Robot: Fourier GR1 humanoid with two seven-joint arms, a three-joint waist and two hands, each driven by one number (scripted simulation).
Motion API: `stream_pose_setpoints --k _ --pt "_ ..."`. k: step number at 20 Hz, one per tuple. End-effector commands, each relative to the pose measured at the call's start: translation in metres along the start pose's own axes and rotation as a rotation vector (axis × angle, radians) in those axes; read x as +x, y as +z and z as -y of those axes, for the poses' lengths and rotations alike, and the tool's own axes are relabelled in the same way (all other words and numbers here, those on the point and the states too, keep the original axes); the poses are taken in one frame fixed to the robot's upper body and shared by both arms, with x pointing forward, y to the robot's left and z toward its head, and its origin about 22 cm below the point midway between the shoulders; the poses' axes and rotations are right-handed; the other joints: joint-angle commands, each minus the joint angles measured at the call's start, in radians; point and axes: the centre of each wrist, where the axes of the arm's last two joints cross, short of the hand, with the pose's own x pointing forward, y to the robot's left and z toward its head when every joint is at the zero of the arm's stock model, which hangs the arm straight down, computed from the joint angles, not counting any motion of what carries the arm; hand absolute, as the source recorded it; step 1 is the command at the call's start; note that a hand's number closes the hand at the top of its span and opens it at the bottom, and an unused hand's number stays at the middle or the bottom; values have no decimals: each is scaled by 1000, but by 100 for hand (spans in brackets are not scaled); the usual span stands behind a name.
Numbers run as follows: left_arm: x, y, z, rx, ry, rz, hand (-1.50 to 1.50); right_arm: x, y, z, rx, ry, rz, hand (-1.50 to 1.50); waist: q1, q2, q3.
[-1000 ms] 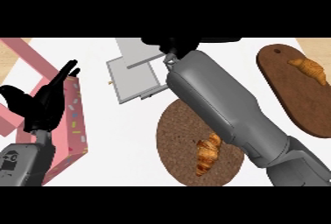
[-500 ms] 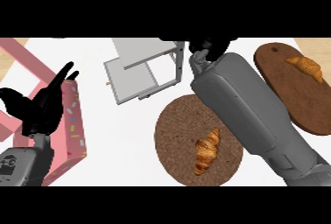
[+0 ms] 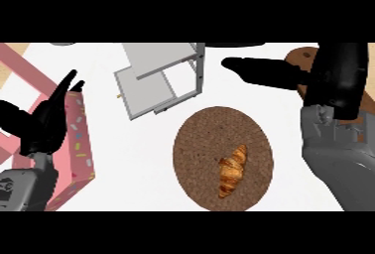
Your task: Pick the pear from the placemat and place it in the tiered shelf
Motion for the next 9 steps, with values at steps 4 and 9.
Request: stream_pose_setpoints --k 4,9 --pt "-2 2 -6 6 -6 9 0 -5 54 79 117 73 98 -150 6 3 -2" --pt "0 -9 -9 -30 -1 4 0 -7 83 86 168 125 125 -150 22 8 -3"
